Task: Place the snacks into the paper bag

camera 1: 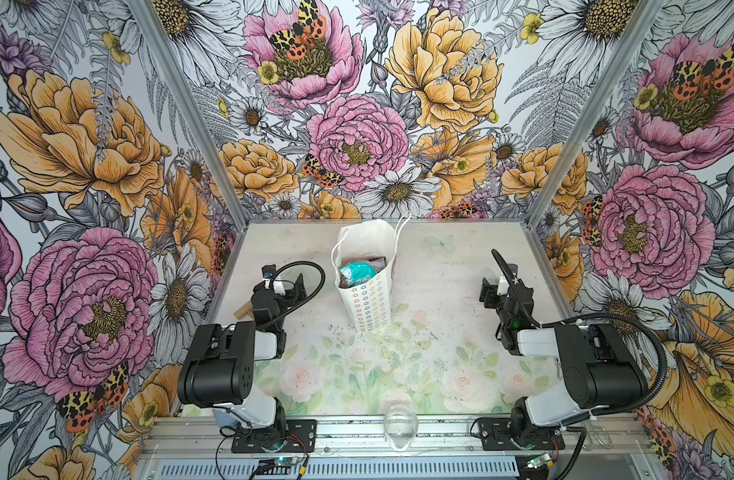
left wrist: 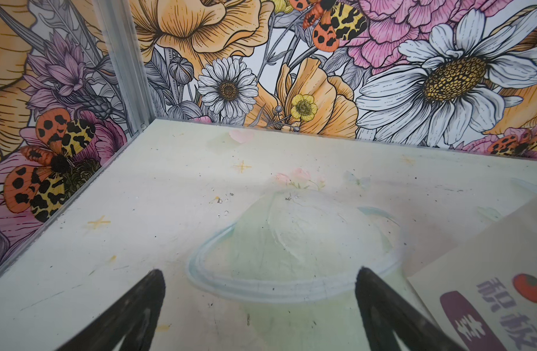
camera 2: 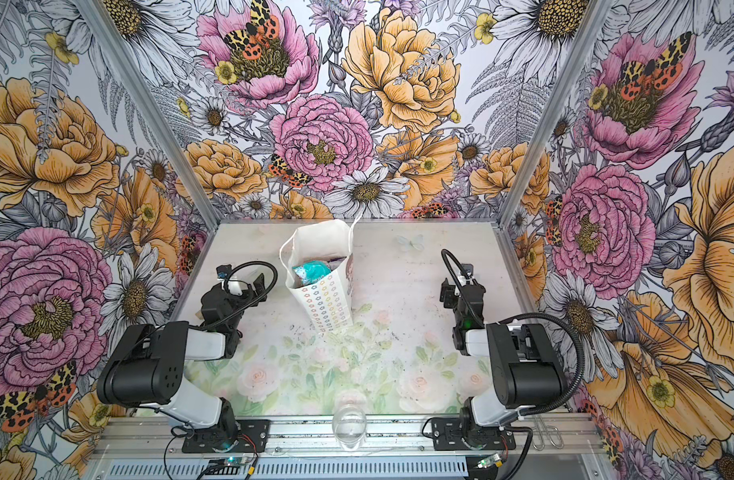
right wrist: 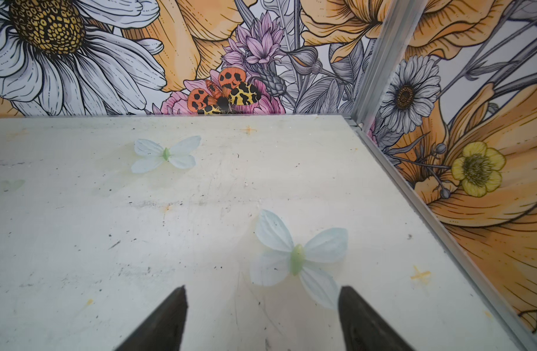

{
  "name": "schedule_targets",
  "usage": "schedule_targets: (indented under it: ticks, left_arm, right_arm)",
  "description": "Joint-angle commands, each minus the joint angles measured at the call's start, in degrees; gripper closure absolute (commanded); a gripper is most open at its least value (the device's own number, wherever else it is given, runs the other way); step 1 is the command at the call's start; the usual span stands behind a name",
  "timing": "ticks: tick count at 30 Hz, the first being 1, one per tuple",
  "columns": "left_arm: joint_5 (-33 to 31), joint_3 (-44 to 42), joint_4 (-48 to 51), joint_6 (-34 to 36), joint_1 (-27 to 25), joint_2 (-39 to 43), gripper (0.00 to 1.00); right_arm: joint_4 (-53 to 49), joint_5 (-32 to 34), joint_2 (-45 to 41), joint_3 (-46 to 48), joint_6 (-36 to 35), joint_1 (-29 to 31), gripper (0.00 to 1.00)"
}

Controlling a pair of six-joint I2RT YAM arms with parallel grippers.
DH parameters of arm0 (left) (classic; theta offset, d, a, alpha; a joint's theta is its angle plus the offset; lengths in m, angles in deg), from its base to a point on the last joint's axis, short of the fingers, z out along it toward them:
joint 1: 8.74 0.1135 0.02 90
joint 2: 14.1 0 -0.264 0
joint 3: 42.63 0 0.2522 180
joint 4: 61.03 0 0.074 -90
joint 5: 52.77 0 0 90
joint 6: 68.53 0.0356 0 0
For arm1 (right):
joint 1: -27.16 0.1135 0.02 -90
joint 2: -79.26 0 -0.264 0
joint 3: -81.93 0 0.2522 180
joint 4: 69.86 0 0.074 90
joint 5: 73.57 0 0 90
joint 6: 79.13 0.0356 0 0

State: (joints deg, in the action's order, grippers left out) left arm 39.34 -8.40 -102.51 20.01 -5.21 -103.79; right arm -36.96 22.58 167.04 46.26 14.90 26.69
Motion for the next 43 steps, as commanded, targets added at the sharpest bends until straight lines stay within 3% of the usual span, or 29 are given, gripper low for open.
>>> schedule_targets:
  ticks: [1,43]
  left_arm:
    - [-1.2,0.7,0.2,0.6,-0.5,0.6,0.01]
    - [0.8,1.2,1.2,1.9,-0.9,0.6,0.01]
  right_arm:
    - [2.4,-0.7,0.2,-0.9,0.3,-0.5,0.00]
    - [2.4,-0.7,0.2,-0.8,0.3,-0.5,0.00]
